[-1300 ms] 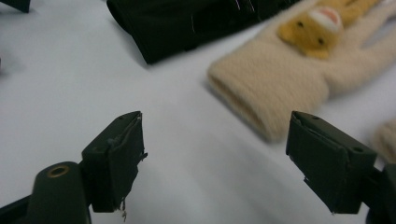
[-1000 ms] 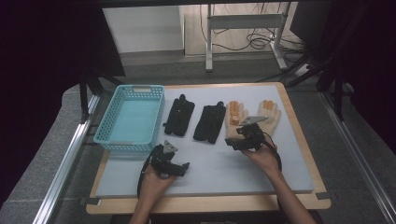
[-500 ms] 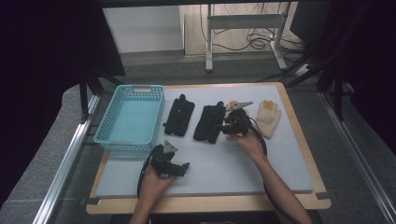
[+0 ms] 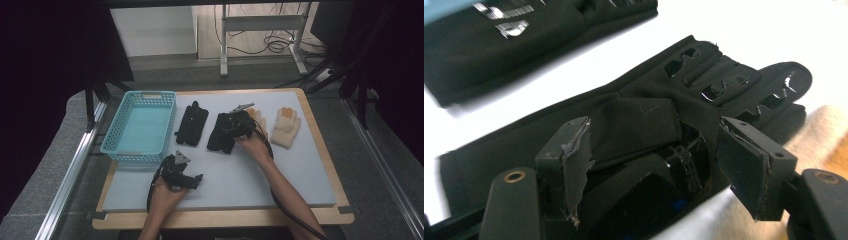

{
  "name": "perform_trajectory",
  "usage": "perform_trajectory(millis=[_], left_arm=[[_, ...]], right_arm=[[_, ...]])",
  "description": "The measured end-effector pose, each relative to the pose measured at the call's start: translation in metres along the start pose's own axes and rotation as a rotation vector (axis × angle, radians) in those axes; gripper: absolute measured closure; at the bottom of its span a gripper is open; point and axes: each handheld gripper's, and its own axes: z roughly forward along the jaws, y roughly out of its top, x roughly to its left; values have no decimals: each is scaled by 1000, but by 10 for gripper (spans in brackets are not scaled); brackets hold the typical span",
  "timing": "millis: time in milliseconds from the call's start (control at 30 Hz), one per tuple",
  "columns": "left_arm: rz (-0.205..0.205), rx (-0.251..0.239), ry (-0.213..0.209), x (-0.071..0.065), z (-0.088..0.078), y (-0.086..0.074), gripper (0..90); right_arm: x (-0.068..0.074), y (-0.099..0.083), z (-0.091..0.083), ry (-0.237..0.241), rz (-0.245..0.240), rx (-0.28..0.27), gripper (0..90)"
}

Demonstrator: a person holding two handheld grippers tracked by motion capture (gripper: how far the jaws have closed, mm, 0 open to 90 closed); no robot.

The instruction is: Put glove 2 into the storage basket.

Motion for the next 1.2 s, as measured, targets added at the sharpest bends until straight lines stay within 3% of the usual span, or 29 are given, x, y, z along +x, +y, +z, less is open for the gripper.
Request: perform_trajectory(millis=[100,167,233,300,400,600,800,1033,1200], left_arm=[[1,0,1,0,0,0,26],[1,0,1,0,0,0,26],[1,-1,1,0,0,0,26],[4,-1,0,0,0,0,26],[4,-1,0,0,0,0,26],[3,-1,-1,0,0,0,26],[5,2,0,0,0,0,26],[2,1,0,0,0,0,26],[-1,-4,1,0,0,0,26]], right_arm=[[0,1,11,-50,-29,46,324],[-3,0,16,-32,2,48,365],[-5,-1,18,19,24,38,484],[-6,-2,18,32,41,39,572],[-9,-1,16,87,57,48,793],[-7,1,12,99,37,49,821],[1,4,-18,169,27,-9,821],[28,-3,-67,244,-31,-44,818],[48,-27,-89,270,-71,-34,812]])
